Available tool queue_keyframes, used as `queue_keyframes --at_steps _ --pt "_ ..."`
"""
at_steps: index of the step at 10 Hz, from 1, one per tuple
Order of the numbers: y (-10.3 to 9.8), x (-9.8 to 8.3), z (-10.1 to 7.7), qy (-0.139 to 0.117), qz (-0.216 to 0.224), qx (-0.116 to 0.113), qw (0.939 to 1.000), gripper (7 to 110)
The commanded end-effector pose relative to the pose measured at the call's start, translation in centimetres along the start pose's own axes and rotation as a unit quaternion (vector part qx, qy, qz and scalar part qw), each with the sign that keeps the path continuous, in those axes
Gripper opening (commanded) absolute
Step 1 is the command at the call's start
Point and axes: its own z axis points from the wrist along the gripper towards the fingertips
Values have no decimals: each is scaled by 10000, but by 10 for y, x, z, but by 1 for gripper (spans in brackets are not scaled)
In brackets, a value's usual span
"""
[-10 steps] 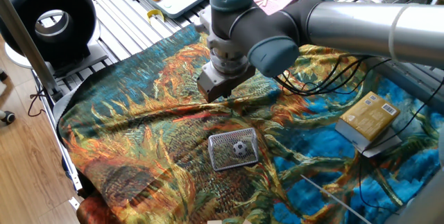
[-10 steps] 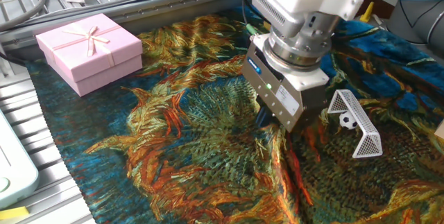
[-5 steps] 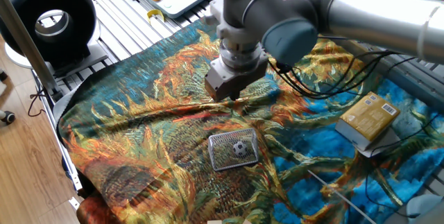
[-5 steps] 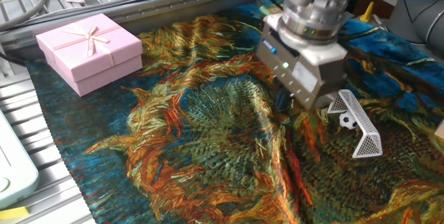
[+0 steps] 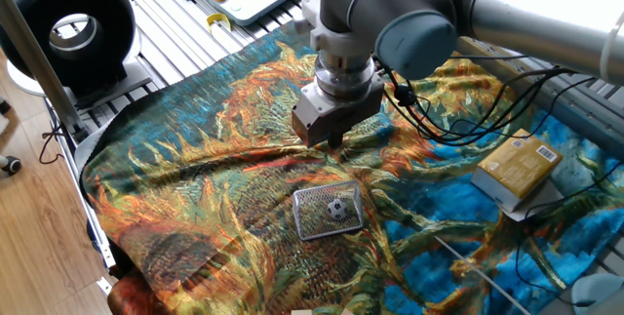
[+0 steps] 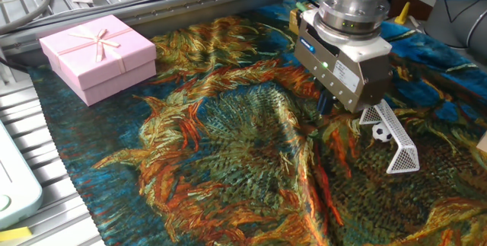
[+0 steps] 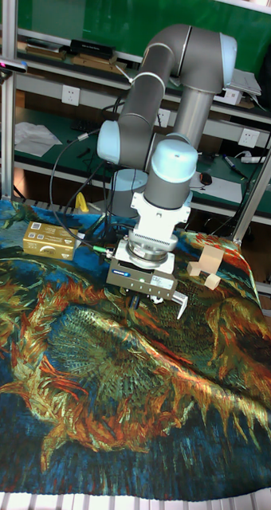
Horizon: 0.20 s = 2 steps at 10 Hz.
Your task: Push the soccer ball into the goal
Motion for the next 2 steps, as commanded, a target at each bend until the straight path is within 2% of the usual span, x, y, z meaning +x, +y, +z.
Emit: queue_keyframes --at_steps 1,2 --pt "1 5 0 110 28 -123 9999 7" --pt "-1 3 3 110 5 -124 9999 7"
